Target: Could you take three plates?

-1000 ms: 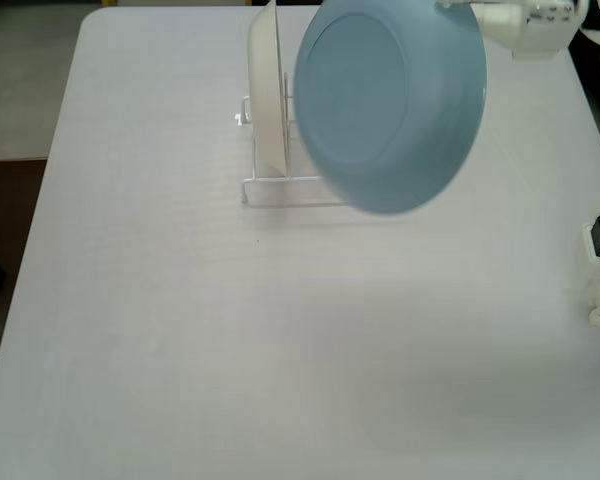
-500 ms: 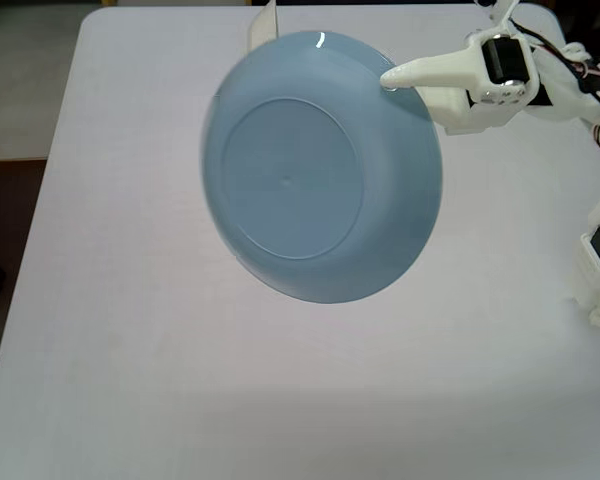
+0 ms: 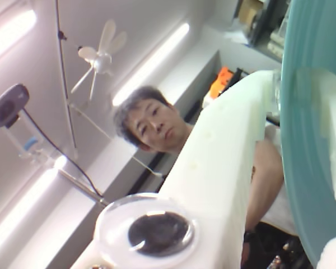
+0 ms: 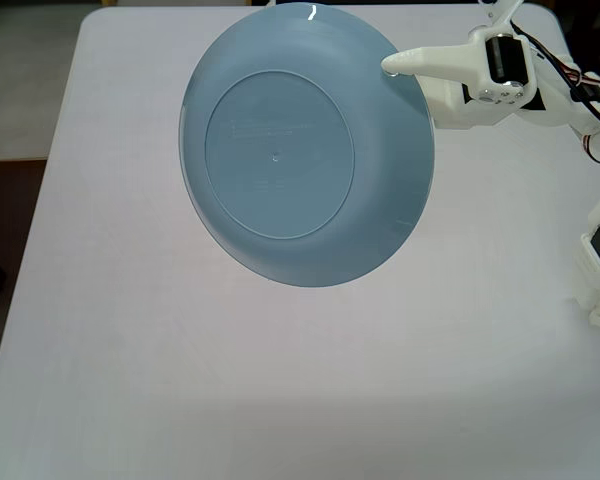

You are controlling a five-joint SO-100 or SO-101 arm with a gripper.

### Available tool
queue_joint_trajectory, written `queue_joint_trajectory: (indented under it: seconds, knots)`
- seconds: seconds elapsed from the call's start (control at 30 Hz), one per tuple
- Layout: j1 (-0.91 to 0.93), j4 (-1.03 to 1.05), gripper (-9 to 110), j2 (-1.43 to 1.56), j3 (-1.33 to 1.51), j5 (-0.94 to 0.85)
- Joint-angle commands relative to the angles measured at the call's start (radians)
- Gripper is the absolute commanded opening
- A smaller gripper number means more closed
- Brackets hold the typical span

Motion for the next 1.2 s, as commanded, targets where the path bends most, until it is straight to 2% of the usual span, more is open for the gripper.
queue_joint_trajectory:
  seconds: [0.0,0.7,0.8,0.97,1.17]
  knots:
    - [-0.002,-0.035,0,0.063,-0.012,-0.011]
    - [0.012,-0.035,0,0.066,0.012,-0.034]
    - [0.012,-0.034,8,0.066,0.017,-0.052]
    - [0.029,0.003,34,0.077,0.021,-0.04]
    - [0.054,0.061,38,0.11,0.021,0.006]
